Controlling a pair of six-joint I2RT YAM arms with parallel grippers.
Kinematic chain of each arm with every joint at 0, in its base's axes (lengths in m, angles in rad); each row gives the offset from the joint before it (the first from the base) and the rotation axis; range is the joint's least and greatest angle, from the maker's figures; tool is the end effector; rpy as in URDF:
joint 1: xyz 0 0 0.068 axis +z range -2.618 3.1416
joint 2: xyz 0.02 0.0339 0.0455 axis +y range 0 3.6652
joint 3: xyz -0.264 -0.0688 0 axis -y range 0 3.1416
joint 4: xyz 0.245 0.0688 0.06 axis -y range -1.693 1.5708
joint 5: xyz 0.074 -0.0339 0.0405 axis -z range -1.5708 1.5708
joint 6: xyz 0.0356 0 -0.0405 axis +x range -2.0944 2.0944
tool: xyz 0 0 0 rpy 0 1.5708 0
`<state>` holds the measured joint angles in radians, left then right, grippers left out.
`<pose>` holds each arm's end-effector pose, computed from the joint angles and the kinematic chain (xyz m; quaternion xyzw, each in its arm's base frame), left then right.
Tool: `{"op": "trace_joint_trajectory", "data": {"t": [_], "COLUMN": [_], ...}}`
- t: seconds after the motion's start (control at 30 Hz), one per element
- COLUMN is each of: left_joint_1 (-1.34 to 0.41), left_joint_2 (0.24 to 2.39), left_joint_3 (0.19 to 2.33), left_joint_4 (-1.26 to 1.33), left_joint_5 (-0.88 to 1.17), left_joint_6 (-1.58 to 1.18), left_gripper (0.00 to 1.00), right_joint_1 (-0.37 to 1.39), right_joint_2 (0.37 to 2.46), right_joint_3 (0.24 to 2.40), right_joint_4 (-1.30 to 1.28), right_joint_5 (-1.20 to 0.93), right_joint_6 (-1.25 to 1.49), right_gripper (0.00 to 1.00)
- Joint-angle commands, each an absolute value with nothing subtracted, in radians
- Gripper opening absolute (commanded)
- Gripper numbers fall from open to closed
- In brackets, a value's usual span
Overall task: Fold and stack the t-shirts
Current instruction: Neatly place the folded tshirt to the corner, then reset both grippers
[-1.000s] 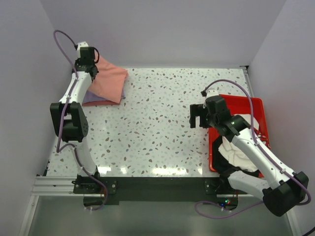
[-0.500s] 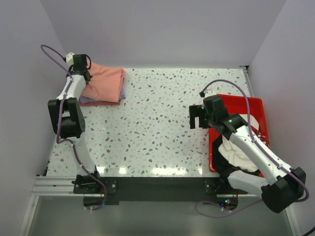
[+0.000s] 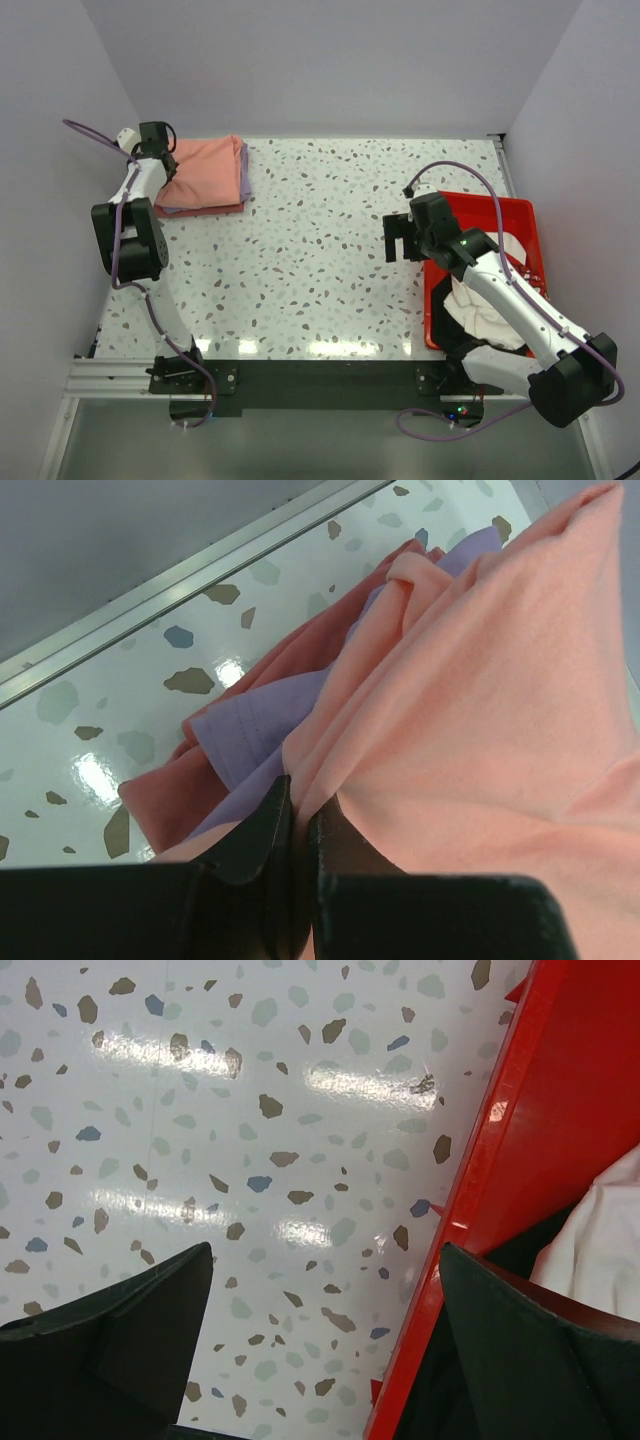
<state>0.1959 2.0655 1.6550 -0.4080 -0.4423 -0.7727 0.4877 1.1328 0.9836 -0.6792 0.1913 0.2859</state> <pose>0.4546 0.1057 0.2256 -0.4938 0.7656 0.0937 0.4016 0.2089 0.1031 0.2952 -0.0590 0.9264 0.0538 0.3680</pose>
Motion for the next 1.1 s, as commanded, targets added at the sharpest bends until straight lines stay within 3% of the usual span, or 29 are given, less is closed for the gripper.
{"op": "trace_joint_trajectory", "data": {"t": [0.0, 0.1, 0.23, 0.3, 0.33, 0.37, 0.73, 1.07], "left_joint_1": [0.210, 0.212, 0.212, 0.212, 0.210, 0.210, 0.154, -0.202], "left_joint_2": [2.065, 2.066, 2.042, 2.008, 1.996, 1.964, 1.700, 1.231], "left_joint_3": [1.663, 1.658, 1.658, 1.666, 1.669, 1.672, 1.689, 1.151], "left_joint_4": [-0.399, -0.403, -0.400, -0.399, -0.400, -0.399, -0.506, -0.457], "left_joint_5": [-0.479, -0.463, -0.459, -0.454, -0.454, -0.450, -0.390, -0.321], "left_joint_6": [-0.850, -0.851, -0.830, -0.815, -0.812, -0.805, -0.664, -0.727], "left_gripper": [0.00, 0.00, 0.62, 0.76, 0.93, 1.00, 1.00, 1.00], "right_joint_1": [0.483, 0.483, 0.483, 0.482, 0.483, 0.482, 0.483, 0.482], "right_joint_2": [1.134, 1.135, 1.134, 1.134, 1.135, 1.134, 1.085, 0.947], "right_joint_3": [1.031, 1.031, 1.028, 1.031, 1.032, 1.032, 1.040, 0.922], "right_joint_4": [-0.675, -0.676, -0.673, -0.675, -0.675, -0.675, -0.680, -0.571], "right_joint_5": [0.202, 0.201, 0.199, 0.195, 0.192, 0.190, 0.218, 0.184], "right_joint_6": [0.270, 0.270, 0.268, 0.267, 0.268, 0.268, 0.294, 0.344], "right_gripper": [0.99, 0.99, 0.99, 0.99, 0.99, 0.99, 0.99, 0.99]}}
